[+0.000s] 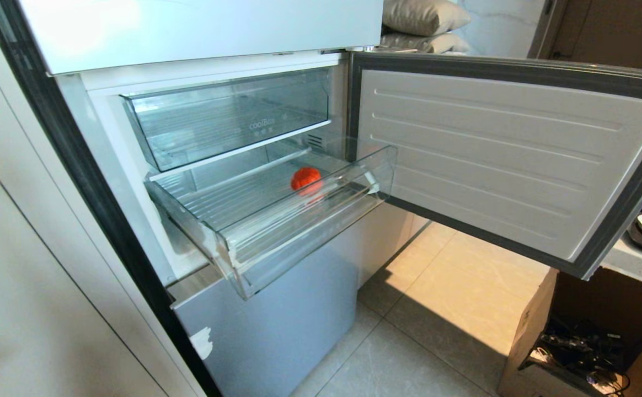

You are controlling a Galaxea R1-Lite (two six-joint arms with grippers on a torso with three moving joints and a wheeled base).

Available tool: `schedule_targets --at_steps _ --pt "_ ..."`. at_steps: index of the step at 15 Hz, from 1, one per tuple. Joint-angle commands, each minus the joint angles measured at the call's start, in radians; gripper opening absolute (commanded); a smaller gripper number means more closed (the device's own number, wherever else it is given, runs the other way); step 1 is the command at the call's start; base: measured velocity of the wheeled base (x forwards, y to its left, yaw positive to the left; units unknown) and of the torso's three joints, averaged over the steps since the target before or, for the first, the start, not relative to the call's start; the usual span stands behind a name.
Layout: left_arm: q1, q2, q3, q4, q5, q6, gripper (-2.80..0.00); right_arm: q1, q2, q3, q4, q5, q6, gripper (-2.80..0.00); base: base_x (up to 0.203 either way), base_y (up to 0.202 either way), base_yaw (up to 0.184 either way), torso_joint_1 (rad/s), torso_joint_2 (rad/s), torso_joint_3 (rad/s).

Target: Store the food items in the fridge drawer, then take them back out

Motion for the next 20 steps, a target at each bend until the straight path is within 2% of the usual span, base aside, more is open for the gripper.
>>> schedule_targets --at_steps 1,5,9,12,20 --pt "0.000 0.000 0.000 0.000 0.001 0.000 -2.80 -0.057 0.143 -0.093 -0.005 0.003 0.001 -2.80 0.000 0.000 0.000 0.000 0.00 0.000" --pt "0.000 0.000 0.000 0.000 0.001 0.000 -2.80 -0.087 0.294 -0.234 -0.028 0.006 0.012 -2.80 0.000 0.000 0.000 0.000 0.00 0.000" --pt "0.000 0.000 0.000 0.000 0.000 0.000 -2.80 -0.096 0.452 -0.350 -0.186 0.005 0.040 -2.80 0.000 0.000 0.000 0.000 0.00 0.000" --pt "0.000 0.000 0.000 0.000 0.000 0.000 -2.80 -0.106 0.519 -0.418 -0.199 0.002 0.044 -2.80 0.000 0.000 0.000 0.000 0.00 0.000" --pt "0.000 0.000 0.000 0.000 0.000 0.000 -2.80 -0.143 0.591 -0.468 -0.199 0.003 0.042 -2.80 0.000 0.000 0.000 0.000 0.00 0.000"
